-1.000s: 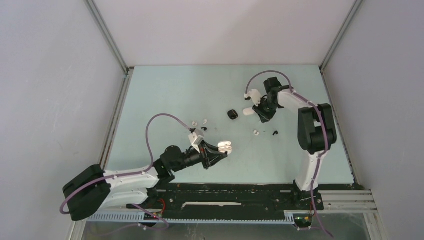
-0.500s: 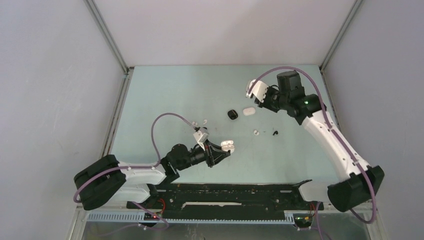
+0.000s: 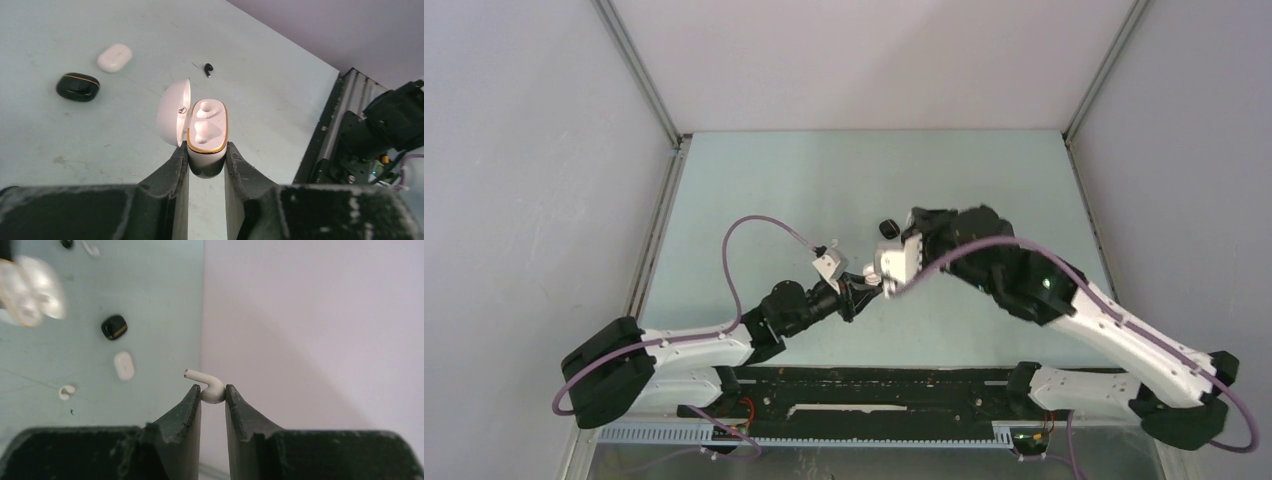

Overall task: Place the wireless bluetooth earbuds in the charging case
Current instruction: Insert the left earbud into the left side groove of the charging case.

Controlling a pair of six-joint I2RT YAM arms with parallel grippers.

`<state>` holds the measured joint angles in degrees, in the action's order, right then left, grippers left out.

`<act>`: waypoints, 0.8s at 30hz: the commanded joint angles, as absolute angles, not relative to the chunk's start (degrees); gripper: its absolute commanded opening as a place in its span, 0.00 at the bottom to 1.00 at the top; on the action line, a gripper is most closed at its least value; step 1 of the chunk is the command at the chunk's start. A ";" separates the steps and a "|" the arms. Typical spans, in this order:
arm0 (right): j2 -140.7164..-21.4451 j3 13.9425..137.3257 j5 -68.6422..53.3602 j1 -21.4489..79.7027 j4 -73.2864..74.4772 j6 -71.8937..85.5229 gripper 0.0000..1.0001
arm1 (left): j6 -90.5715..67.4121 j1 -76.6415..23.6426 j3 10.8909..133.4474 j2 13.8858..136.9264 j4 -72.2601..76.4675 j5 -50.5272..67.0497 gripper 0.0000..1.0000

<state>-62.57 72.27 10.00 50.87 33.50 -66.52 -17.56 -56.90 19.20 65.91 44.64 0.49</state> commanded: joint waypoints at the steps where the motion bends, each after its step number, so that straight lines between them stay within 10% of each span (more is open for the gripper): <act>1: -52.59 65.18 20.87 63.84 28.58 -74.61 0.00 | -10.42 -57.88 19.47 63.57 47.62 -3.21 0.00; 9: -39.94 43.99 26.80 80.21 11.61 -87.68 0.00 | -3.34 -59.38 14.17 60.31 57.60 -3.36 0.00; 24: -43.02 33.15 21.15 81.52 -8.49 -89.58 0.00 | 3.67 -64.22 11.71 60.08 62.37 -8.59 0.00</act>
<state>-42.65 33.58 23.05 81.03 -1.39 -89.06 1.19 -63.57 12.32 60.62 56.38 -5.96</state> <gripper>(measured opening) 0.227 0.262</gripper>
